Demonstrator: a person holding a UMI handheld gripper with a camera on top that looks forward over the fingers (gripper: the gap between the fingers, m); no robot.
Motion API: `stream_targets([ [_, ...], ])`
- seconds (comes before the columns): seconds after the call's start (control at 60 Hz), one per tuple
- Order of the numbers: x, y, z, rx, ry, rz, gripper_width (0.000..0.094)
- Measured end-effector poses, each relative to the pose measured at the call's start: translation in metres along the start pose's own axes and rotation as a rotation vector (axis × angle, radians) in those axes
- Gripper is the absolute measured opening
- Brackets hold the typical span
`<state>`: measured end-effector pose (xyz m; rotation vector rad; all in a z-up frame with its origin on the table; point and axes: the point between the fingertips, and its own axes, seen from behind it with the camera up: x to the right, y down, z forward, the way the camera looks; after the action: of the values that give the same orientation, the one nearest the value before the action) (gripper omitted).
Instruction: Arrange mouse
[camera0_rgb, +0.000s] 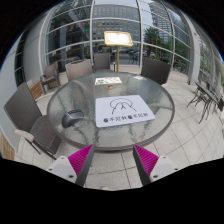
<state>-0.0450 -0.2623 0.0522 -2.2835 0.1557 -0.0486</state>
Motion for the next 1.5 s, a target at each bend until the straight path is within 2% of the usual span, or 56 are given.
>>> stream_targets([
  [0.217, -0.119, 0.007, 0.06, -0.054, -0.149, -0.061, 0.08],
  [0.383, -0.176, -0.019, 0.117, -0.063, -0.19, -0.078, 0.0799],
  [0.667, -0.222, -0.074, 0.191, -0.067, -0.215, -0.147, 0.078],
  [0.783, -0.228, -0.086, 0.21, -0.084, -0.186, -0.17, 0.0654],
  [0.867, -0.228, -0.09, 0.215, -0.099, -0.171, -0.157, 0.0501],
  [0.95, -0.226, -0.089, 0.216, -0.124, -0.16, -0.158, 0.0452],
  [1.05, -0.225, -0.089, 0.215, -0.162, -0.153, -0.157, 0.035],
  [1.117, -0.225, -0.088, 0.215, -0.199, -0.16, -0.163, 0.0331],
  [1.133, -0.226, -0.089, 0.215, -0.204, -0.163, -0.157, 0.0285],
  [1.217, -0.226, -0.094, 0.211, -0.241, -0.185, -0.157, 0.0284],
  [1.3, -0.219, -0.147, 0.192, -0.159, -0.205, -0.16, 0.0285],
  [1.5, -0.129, -0.362, 0.1, 0.21, -0.159, -0.18, 0.0287],
])
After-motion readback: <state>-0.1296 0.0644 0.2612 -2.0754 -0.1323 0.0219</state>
